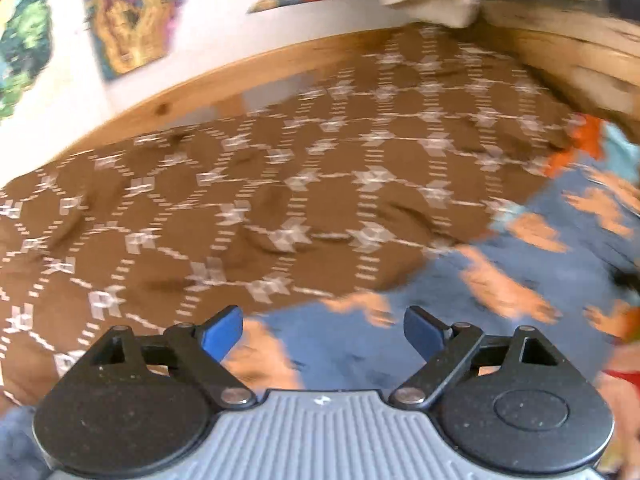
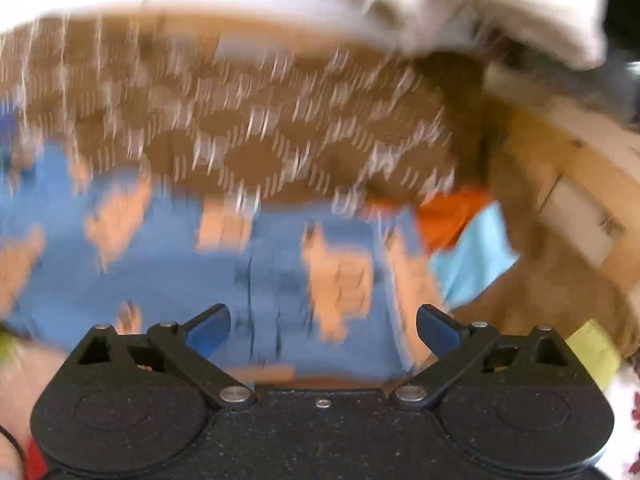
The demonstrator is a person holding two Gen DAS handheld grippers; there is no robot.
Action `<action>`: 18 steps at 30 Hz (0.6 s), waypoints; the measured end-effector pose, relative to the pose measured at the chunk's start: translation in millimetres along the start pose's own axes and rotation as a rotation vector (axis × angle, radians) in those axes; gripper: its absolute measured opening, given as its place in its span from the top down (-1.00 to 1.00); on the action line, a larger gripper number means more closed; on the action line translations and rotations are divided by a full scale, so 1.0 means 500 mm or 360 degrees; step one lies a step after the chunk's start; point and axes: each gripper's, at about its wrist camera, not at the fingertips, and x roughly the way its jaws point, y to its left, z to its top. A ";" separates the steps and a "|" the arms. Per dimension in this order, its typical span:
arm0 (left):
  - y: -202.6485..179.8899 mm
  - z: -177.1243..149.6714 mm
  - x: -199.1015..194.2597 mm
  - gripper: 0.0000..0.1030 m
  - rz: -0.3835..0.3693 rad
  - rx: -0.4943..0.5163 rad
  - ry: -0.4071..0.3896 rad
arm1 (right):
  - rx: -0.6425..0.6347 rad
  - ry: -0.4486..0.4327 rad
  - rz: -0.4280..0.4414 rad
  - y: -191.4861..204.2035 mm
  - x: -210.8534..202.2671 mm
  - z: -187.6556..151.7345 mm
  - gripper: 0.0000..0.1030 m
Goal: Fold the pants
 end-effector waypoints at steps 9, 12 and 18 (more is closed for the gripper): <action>0.133 0.033 0.135 -0.22 -0.0151 -0.0177 0.0364 | 0.0138 -0.0312 0.0183 -0.012 -0.051 0.047 -0.94; 0.150 0.031 0.156 -0.04 -0.0188 -0.0194 0.0476 | 0.0128 -0.0371 0.0482 0.034 -0.047 0.070 -0.93; 0.147 0.028 0.155 0.86 -0.0195 -0.0106 0.0508 | -0.0110 -0.0340 0.0795 0.165 -0.040 0.097 -0.88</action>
